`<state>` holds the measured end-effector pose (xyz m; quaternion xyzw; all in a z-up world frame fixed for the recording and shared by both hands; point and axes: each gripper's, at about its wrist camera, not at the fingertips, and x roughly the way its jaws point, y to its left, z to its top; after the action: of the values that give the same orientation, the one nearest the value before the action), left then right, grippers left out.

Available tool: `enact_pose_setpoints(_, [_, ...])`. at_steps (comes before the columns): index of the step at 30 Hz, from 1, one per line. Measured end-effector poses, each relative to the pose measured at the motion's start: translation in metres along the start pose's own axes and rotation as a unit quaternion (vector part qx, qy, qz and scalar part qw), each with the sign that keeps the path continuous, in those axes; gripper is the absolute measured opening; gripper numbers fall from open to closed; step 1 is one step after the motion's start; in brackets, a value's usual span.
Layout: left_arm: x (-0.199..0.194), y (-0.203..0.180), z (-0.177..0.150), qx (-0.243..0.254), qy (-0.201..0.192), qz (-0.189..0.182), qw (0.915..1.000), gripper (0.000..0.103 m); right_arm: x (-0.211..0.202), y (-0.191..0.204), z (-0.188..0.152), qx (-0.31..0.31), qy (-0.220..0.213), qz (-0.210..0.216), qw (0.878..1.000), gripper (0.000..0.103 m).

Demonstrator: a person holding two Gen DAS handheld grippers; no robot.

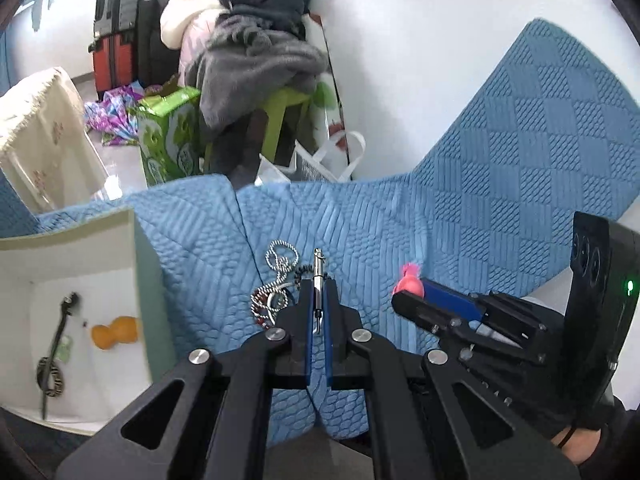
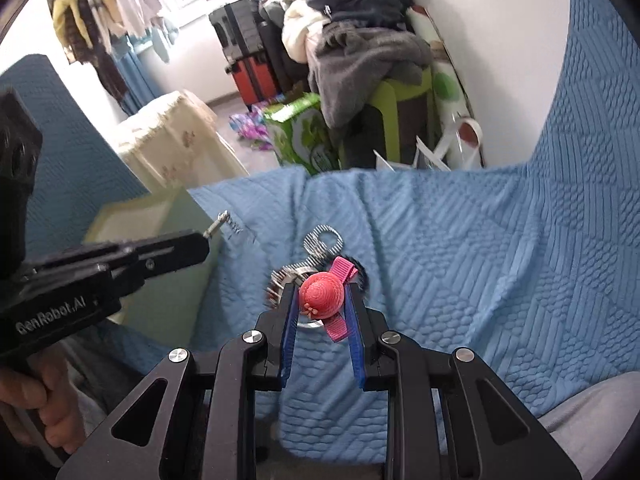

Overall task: Organize jewelry
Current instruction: 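Carry the black pin and pink clip over the green box with both grippers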

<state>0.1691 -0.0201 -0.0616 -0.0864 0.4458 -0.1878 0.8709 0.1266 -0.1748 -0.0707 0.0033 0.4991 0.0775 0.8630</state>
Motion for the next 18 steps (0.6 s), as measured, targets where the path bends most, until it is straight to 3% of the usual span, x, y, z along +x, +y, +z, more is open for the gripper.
enact_pose_setpoints(10, [-0.082, 0.011, 0.016, 0.007, -0.098, 0.013, 0.9951, 0.004, -0.037, 0.056, 0.044, -0.036, -0.050, 0.033, 0.998, 0.021])
enact_pose_setpoints(18, [-0.118, 0.043, 0.018, -0.015, -0.139, 0.040, 0.9893, 0.004, -0.047, 0.106, 0.066, -0.082, -0.069, 0.066, 0.992, 0.021])
